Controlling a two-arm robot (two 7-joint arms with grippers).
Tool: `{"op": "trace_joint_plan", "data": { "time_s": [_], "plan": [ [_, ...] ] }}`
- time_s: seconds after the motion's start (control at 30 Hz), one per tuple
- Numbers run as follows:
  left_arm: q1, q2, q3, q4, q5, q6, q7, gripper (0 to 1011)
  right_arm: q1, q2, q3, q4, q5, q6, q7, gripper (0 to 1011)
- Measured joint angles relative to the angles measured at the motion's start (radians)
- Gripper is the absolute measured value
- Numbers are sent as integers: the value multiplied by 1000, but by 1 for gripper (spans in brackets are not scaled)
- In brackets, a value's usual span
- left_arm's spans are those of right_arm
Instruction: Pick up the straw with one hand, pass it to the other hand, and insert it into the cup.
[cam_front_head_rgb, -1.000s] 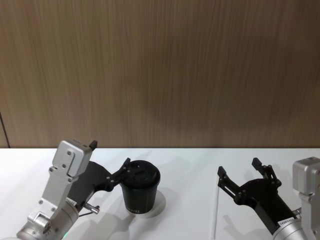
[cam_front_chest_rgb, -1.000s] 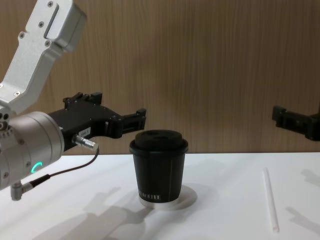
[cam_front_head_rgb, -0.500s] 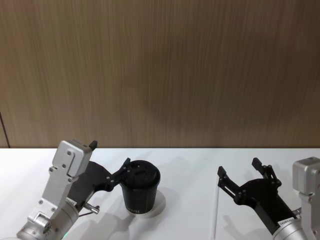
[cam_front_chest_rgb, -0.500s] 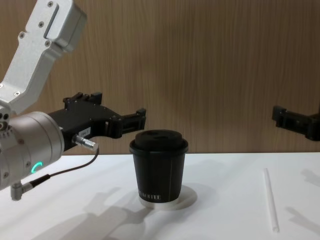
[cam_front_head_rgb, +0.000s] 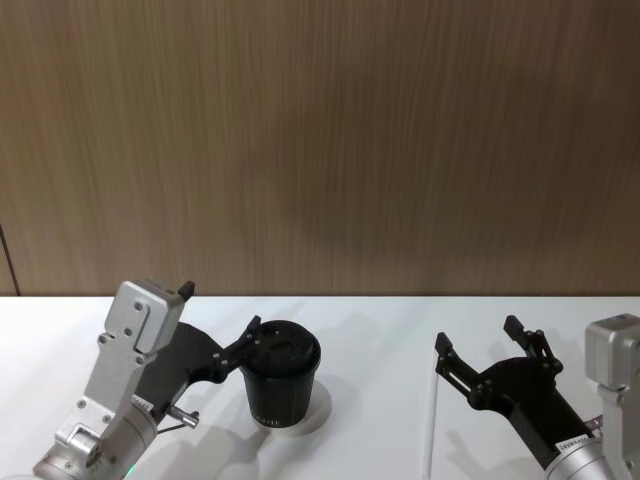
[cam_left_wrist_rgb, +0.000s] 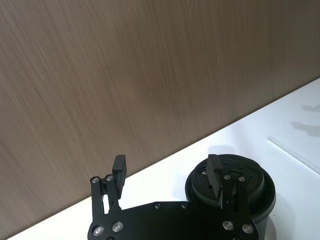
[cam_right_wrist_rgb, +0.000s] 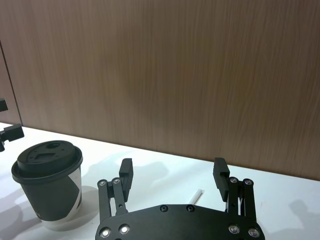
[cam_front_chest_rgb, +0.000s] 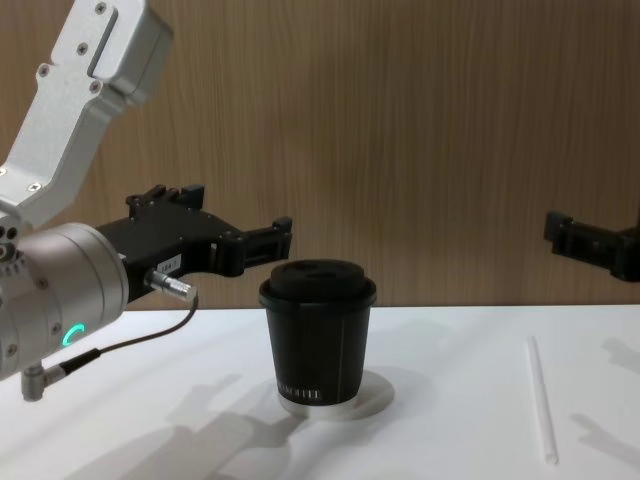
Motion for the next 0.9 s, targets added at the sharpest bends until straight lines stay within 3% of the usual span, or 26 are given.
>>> {"op": "trace_joint_plan", "data": {
  "time_s": [0.9],
  "plan": [
    [0, 0, 0, 0, 0, 0, 0, 1003, 0, 0, 0, 0, 0, 0, 0, 1001]
  ]
}}
